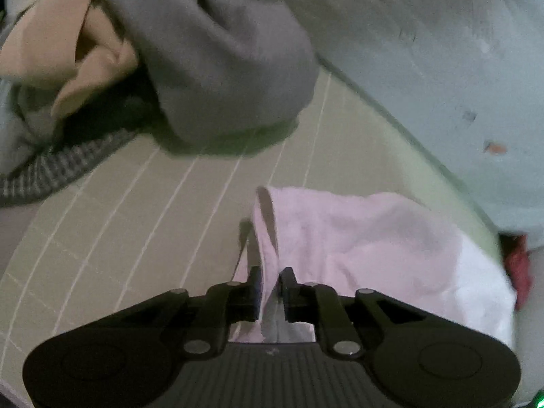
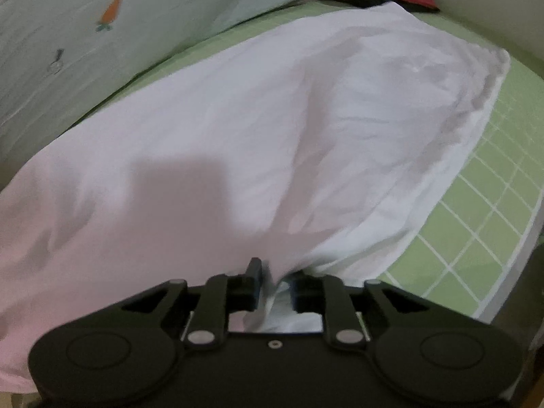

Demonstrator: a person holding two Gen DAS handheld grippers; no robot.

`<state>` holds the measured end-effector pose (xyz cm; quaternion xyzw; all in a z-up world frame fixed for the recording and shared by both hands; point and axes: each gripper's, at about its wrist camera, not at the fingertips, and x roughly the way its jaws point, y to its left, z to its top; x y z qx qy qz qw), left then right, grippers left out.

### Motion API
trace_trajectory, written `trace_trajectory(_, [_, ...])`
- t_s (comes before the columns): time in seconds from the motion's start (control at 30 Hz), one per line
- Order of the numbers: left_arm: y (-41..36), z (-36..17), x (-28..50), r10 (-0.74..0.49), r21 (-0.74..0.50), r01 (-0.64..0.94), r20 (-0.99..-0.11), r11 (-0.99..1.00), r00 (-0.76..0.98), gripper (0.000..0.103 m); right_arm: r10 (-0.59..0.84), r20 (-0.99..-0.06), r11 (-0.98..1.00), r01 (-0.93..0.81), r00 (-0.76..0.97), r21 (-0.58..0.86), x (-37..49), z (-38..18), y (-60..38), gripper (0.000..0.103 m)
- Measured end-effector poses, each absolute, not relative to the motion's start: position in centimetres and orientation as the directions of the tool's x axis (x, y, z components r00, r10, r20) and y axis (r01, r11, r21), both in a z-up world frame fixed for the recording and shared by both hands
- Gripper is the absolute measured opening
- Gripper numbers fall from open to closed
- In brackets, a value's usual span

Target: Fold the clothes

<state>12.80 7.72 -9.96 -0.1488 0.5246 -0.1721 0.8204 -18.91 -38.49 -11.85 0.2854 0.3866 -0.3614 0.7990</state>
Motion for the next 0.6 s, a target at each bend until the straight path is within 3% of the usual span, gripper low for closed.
trace_trajectory(0.03, [7.6,-10.0,12.6,-0.431,-0.418,0.124,-0.810,0.900,0.397,0.027,-0.358,-0.825,0.588,0.792,0.437,0.164,-18.8,-11.8,-38.4,0.028])
trace_trajectory(0.1, [7.6,-9.7,12.2,-0.418,-0.406,0.119,-0.816,0.906,0.399,0.047,-0.375,-0.832,0.600,0.791,0.409,0.118,-18.6,-11.4,-38.1,0.071])
trace_trajectory(0.17, [7.7,-9.7,12.1,-0.408,-0.406,0.096,-0.819,0.909,0.403,0.091,-0.401,-0.808,0.629,0.771,0.431,0.099,-18.7,-10.7,-37.6,0.087])
trace_trajectory(0.2, [8.6,-9.7,11.8,-0.410,-0.419,0.072,-0.817,0.905,0.405,0.093,-0.415,-0.789,0.646,0.757,0.454,0.096,-18.9,-10.2,-37.3,0.103])
trace_trajectory(0.37, [8.6,-11.6,11.9,-0.426,-0.455,-0.005,-0.838,0.891,0.341,0.094,-0.483,-0.742,0.662,0.749,0.465,0.038,-19.1,-9.5,-36.3,0.103])
trace_trajectory(0.6, [6.9,-12.8,11.9,-0.433,-0.458,-0.009,-0.847,0.889,0.310,0.097,-0.443,-0.759,0.661,0.746,0.477,0.082,-20.0,-9.9,-35.9,0.103])
